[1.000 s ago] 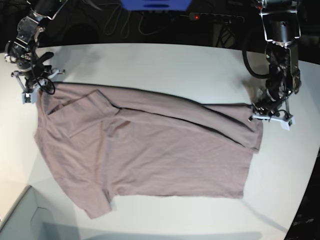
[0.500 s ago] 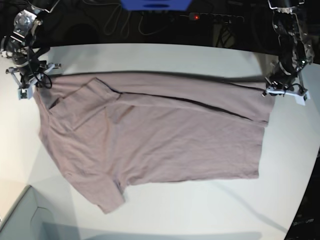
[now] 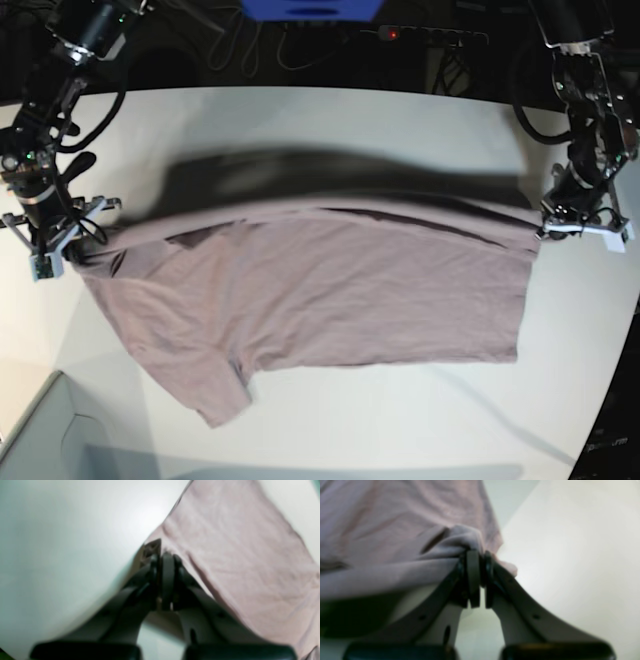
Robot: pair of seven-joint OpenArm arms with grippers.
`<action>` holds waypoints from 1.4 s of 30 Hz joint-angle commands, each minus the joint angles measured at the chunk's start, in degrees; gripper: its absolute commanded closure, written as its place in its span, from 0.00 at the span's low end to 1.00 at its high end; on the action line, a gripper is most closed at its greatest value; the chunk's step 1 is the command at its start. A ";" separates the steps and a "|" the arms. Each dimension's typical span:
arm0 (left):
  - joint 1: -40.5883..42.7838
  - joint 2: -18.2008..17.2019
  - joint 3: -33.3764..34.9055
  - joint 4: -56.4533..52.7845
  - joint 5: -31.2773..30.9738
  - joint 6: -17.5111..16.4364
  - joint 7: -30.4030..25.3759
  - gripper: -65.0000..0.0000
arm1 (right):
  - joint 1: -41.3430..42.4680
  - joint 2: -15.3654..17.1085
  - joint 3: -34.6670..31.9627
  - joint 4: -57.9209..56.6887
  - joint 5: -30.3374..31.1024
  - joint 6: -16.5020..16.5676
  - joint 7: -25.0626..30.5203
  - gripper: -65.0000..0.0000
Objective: Layout the t-shirt on the table in an organized manner, then fold the t-shirt properly
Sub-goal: 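Lower the held shirt edge flat onto the table with both grippers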
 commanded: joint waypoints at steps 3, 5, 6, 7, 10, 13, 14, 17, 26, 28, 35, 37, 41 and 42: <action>-1.56 -1.71 -1.14 1.04 0.05 -0.24 -1.17 1.00 | 2.32 0.71 2.27 1.10 0.58 0.62 -1.35 1.00; -1.56 -1.79 -1.14 1.04 -0.03 -0.24 -1.17 1.00 | 2.05 0.44 3.15 1.01 0.58 0.62 -1.53 1.00; -1.56 -1.79 -1.14 1.04 -0.03 -0.24 -1.17 1.00 | 1.88 0.36 3.32 1.01 0.58 0.62 -1.62 1.00; -1.47 -1.79 -1.14 1.04 -0.03 -0.24 -1.17 1.00 | 1.52 0.27 3.32 0.83 0.58 0.62 -1.79 1.00; -1.03 -1.79 -1.23 0.86 -0.03 -0.24 -1.17 1.00 | -0.94 0.27 3.32 0.75 0.93 0.62 -1.53 1.00; 0.29 -1.79 -1.23 0.51 -0.03 -0.24 -1.17 1.00 | -2.87 0.27 3.32 0.75 1.02 0.62 -1.53 1.00; 1.08 -1.79 -1.23 0.60 -0.03 -0.24 -1.17 1.00 | -3.57 0.27 3.32 0.75 1.02 0.62 -1.53 1.00; 2.84 -1.79 -1.23 0.69 -0.03 -0.24 -1.17 1.00 | -6.12 -0.08 3.24 0.75 1.02 0.62 -1.53 1.00; 8.37 -1.79 -1.23 0.42 0.05 -0.24 -1.52 1.00 | -14.12 -2.37 2.97 0.57 1.02 0.62 -1.44 1.00; 9.43 -1.79 -1.23 0.42 0.05 -0.24 -1.69 1.00 | -15.35 -2.55 2.88 0.31 1.02 0.62 -1.35 1.00; 12.42 -1.79 -1.32 1.04 0.05 -0.24 -1.78 1.00 | -18.17 -2.55 2.88 0.22 1.02 0.62 -0.21 1.00; 12.86 -1.79 -1.32 1.13 0.05 -0.24 -1.78 1.00 | -19.31 -2.55 2.88 0.22 1.02 0.62 1.20 1.00; 13.91 -1.79 -1.32 1.13 0.05 -0.33 -1.78 1.00 | -20.54 -2.55 2.97 0.13 1.02 0.62 3.40 1.00; 14.44 -1.79 -1.32 1.13 0.05 -0.33 -1.78 1.00 | -20.98 -2.55 2.97 -0.05 1.02 0.62 3.57 1.00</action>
